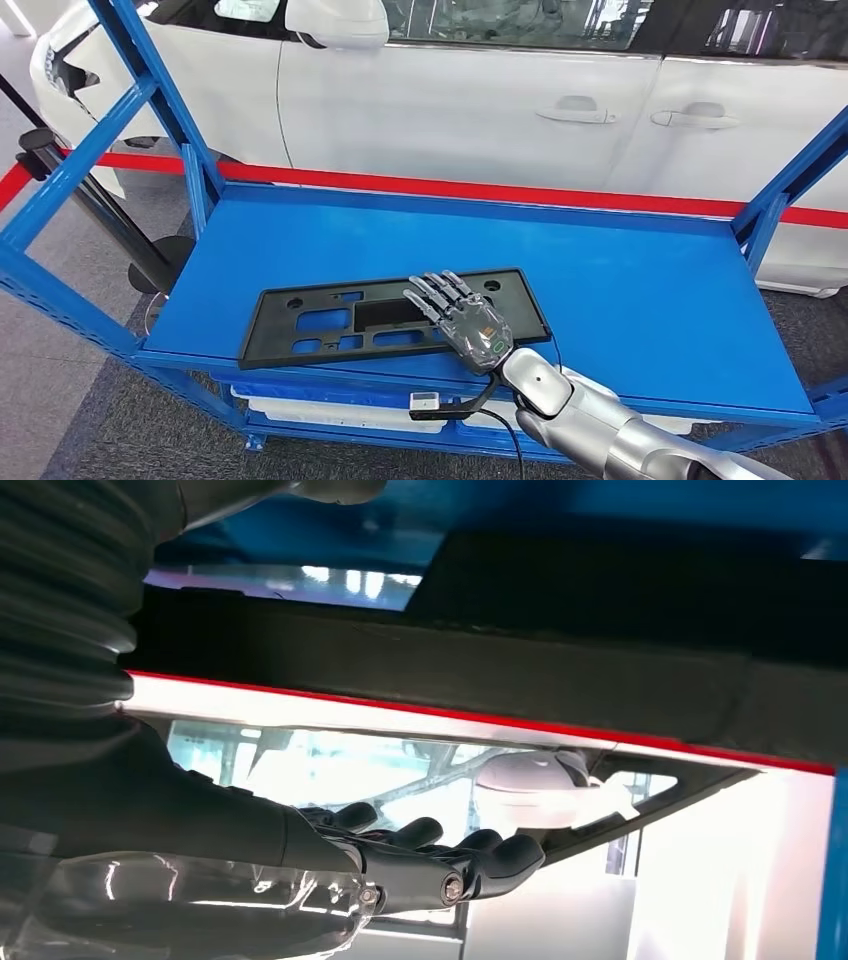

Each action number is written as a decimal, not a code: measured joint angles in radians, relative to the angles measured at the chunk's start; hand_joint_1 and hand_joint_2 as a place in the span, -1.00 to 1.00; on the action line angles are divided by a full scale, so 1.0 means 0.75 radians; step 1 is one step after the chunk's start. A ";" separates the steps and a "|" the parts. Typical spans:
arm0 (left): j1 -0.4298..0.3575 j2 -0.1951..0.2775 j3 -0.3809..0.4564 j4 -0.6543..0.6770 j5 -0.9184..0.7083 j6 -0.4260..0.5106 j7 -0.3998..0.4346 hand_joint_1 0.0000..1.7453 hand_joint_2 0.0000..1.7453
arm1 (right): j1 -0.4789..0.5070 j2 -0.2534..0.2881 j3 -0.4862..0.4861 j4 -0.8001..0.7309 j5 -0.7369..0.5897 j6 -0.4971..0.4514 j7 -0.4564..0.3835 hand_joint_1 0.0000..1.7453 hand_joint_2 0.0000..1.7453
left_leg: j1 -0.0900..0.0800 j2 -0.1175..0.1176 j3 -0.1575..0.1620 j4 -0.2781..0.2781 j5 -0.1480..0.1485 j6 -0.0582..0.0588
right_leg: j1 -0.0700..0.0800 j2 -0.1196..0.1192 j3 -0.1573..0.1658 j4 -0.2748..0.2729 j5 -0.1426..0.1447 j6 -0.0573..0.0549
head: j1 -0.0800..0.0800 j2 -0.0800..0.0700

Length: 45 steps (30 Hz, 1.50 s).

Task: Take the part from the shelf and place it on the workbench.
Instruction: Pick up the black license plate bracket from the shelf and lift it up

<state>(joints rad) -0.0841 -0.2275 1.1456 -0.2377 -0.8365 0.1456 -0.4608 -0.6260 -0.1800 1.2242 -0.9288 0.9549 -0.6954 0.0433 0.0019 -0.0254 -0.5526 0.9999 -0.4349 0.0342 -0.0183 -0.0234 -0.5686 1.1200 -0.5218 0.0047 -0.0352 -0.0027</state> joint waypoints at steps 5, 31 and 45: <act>-0.001 -0.005 0.000 0.000 -0.002 -0.003 0.000 -1.00 -1.00 | -0.007 0.060 0.022 0.020 -0.042 0.017 0.011 -1.00 1.00 | -0.007 0.014 -0.002 0.002 -0.009 -0.036 | 0.010 -0.015 0.071 -0.168 0.048 -0.020 | 0.000 0.000; -0.005 -0.002 -0.002 0.000 -0.029 -0.017 0.000 -1.00 -1.00 | -0.025 0.145 0.057 0.180 -0.131 0.041 0.019 1.00 1.00 | 0.002 0.011 0.013 -0.009 0.000 -0.004 | 0.004 -0.003 0.039 -0.059 0.021 -0.004 | 0.000 0.000; 0.003 -0.004 -0.002 0.000 -0.011 -0.009 -0.002 -1.00 -1.00 | -0.028 0.186 0.067 0.201 -0.251 0.018 -0.113 1.00 1.00 | 0.016 0.020 -0.068 0.215 -0.108 -0.093 | 0.005 -0.029 0.086 -0.187 0.060 -0.037 | 0.000 0.000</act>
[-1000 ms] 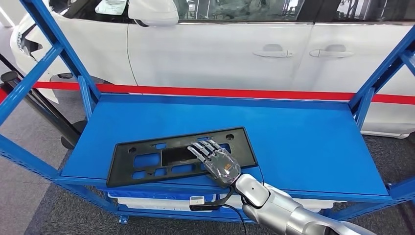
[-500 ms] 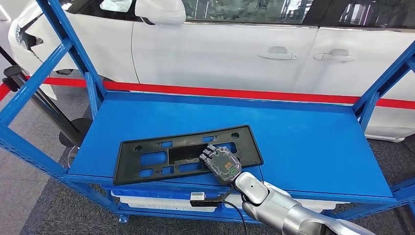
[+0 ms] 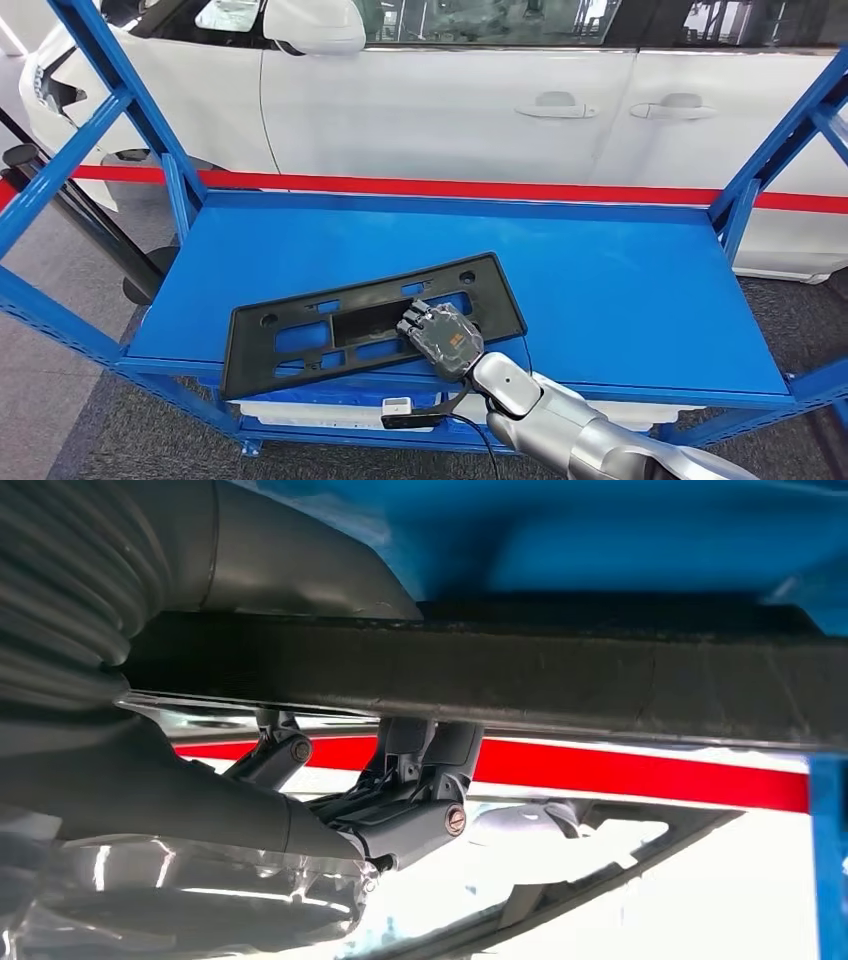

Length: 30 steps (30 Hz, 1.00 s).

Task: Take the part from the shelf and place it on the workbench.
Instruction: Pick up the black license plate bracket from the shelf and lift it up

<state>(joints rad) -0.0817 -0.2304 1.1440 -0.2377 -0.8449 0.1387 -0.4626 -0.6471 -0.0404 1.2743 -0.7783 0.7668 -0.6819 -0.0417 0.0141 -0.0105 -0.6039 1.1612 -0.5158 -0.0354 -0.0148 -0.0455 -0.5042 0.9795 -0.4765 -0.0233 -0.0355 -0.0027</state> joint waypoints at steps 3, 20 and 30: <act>-0.001 -0.002 0.004 0.000 0.014 0.005 -0.004 -1.00 -1.00 | 0.003 -0.034 -0.015 -0.057 -0.060 -0.021 -0.096 1.00 1.00 | 0.001 -0.010 0.094 -0.194 0.068 0.021 | 0.007 0.013 0.005 0.016 -0.012 0.023 | 0.000 0.000; 0.008 -0.025 0.077 0.000 0.067 0.010 -0.051 -1.00 -1.00 | 0.340 -0.371 -0.334 -0.898 -0.291 0.048 -0.528 1.00 1.00 | -0.041 -0.042 0.056 -0.202 0.091 0.090 | 0.024 0.012 -0.059 0.042 -0.002 -0.005 | 0.000 0.000; 0.008 -0.025 0.099 -0.001 0.076 0.015 -0.054 -1.00 -1.00 | 0.404 -0.433 -0.366 -0.987 -0.368 0.044 -0.584 1.00 1.00 | -0.025 -0.012 -0.088 0.082 -0.014 0.027 | 0.004 0.017 -0.052 0.026 0.000 -0.006 | 0.000 0.000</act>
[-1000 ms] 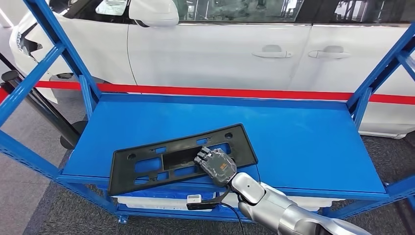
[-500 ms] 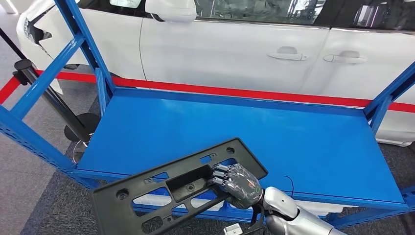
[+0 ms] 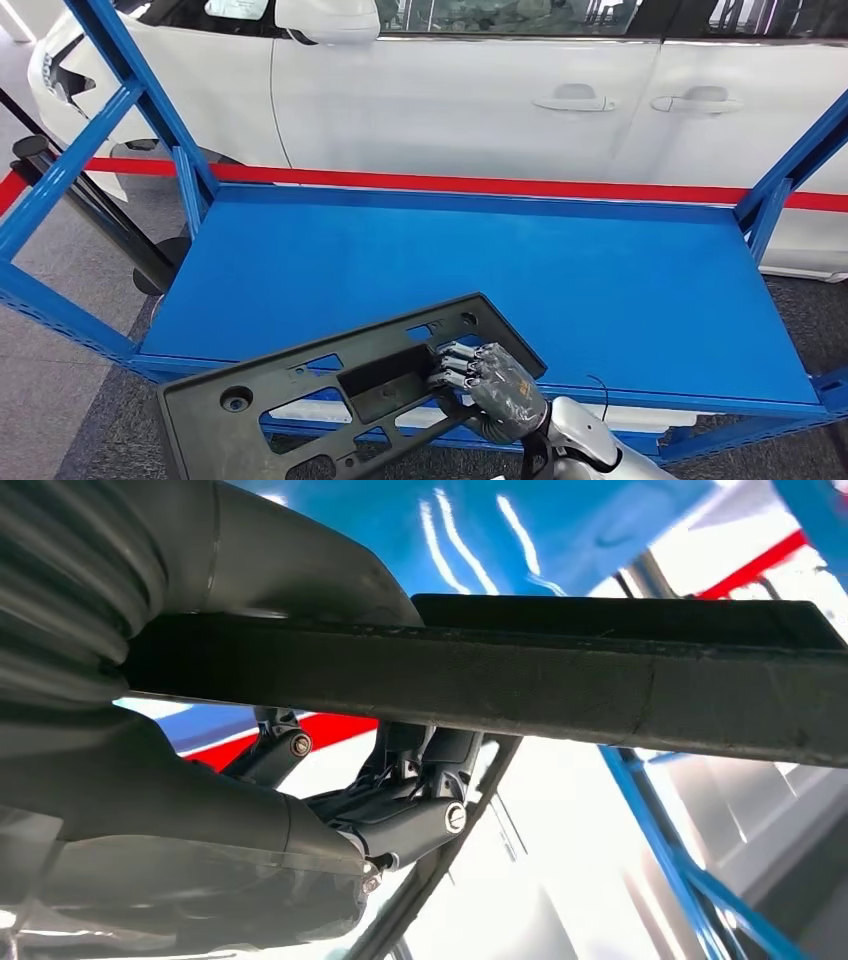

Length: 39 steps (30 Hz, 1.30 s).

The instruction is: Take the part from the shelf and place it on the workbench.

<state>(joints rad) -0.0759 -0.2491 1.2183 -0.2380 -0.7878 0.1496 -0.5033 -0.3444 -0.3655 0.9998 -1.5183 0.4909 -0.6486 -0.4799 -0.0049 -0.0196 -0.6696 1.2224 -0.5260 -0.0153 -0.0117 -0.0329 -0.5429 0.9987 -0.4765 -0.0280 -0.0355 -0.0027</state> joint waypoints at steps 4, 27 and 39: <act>0.003 -0.004 0.005 0.000 0.004 0.020 -0.005 -1.00 -1.00 | 0.054 -0.012 -0.044 -0.095 -0.145 0.000 -0.090 1.00 1.00 | 0.000 -0.016 0.117 -0.265 0.110 0.026 | 0.005 0.010 -0.002 0.015 -0.013 0.019 | 0.000 0.000; 0.001 -0.015 0.036 0.000 -0.006 0.024 -0.009 -1.00 -1.00 | 0.289 -0.013 -0.267 -0.336 -0.695 0.224 -0.233 1.00 1.00 | 0.004 0.022 -0.003 0.040 -0.080 0.002 | -0.008 0.016 -0.028 0.020 0.001 0.002 | 0.000 0.000; -0.001 0.008 0.041 0.000 -0.010 0.012 0.017 -1.00 -1.00 | 0.342 -0.012 -0.324 -0.303 -0.795 0.370 -0.171 1.00 1.00 | 0.007 0.010 0.149 -0.299 0.105 0.067 | 0.007 0.037 -0.036 0.061 -0.039 0.036 | 0.000 0.000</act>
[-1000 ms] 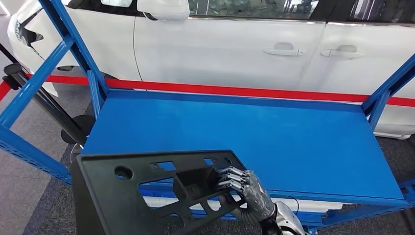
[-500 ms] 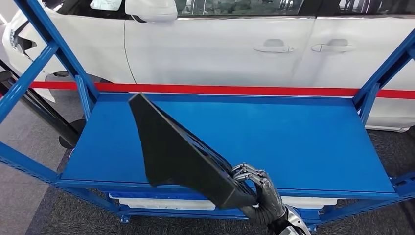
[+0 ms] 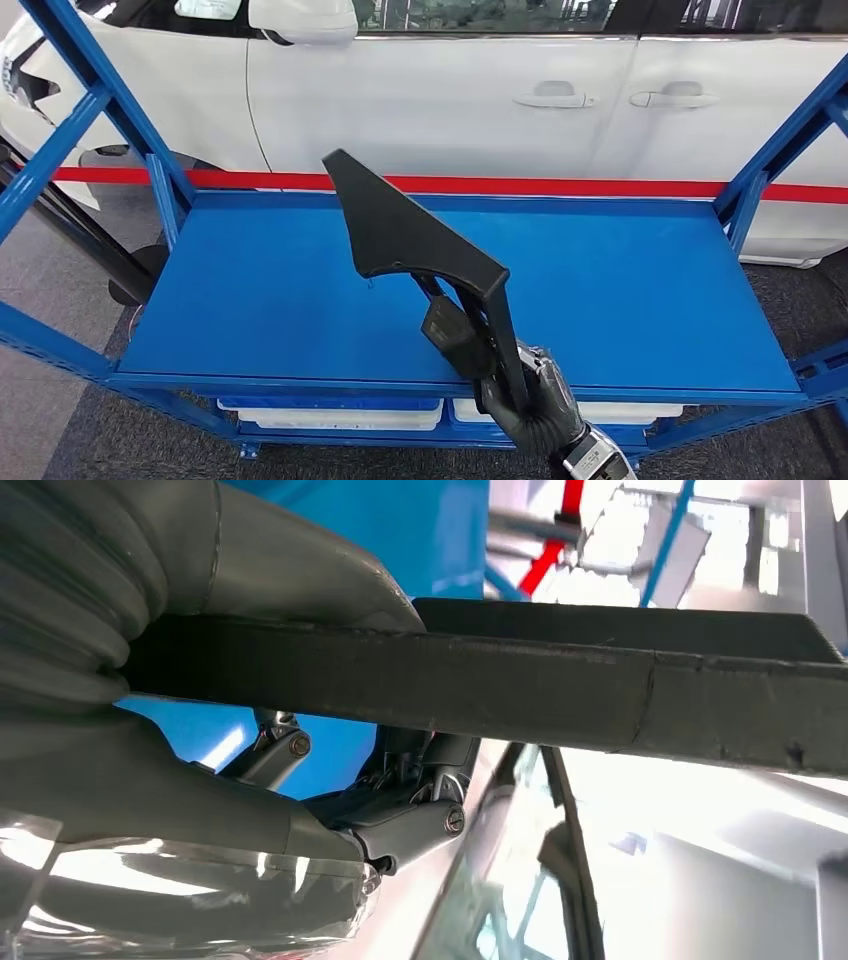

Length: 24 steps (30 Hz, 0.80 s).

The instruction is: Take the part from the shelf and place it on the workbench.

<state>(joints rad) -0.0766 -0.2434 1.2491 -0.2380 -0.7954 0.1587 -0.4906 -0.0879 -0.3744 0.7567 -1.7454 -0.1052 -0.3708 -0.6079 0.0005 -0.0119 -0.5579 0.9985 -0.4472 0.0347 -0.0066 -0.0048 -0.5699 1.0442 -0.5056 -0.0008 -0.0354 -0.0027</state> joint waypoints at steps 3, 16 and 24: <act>-0.001 0.002 0.002 0.000 -0.006 0.003 0.001 -1.00 -1.00 | 0.036 0.003 -0.002 0.005 0.039 0.083 -0.043 1.00 1.00 | 0.003 0.004 0.005 -0.009 0.004 0.009 | -0.014 0.001 -0.106 0.224 -0.116 0.015 | 0.000 0.000; 0.001 0.013 0.002 0.000 -0.035 -0.003 0.019 -1.00 -1.00 | 0.169 0.069 -0.040 -0.013 0.129 0.325 -0.117 1.00 1.00 | 0.018 0.016 -0.032 0.120 -0.108 -0.076 | -0.033 -0.010 -0.033 -0.014 0.058 -0.018 | 0.000 0.000; -0.002 0.019 0.002 0.000 -0.042 0.000 0.025 -1.00 -1.00 | 0.200 0.041 -0.051 -0.017 0.153 0.343 -0.117 1.00 1.00 | -0.002 0.009 0.086 0.110 -0.164 -0.038 | -0.004 -0.002 -0.103 -0.008 0.119 -0.030 | 0.000 0.000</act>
<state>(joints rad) -0.0779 -0.2290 1.2505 -0.2382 -0.8269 0.1584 -0.4720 0.0621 -0.3437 0.7182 -1.7585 0.0097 -0.1132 -0.6958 -0.0012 -0.0051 -0.4935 1.0807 -0.5699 0.0064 -0.0093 -0.0064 -0.6471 1.0380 -0.4165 -0.0232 -0.0355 -0.0027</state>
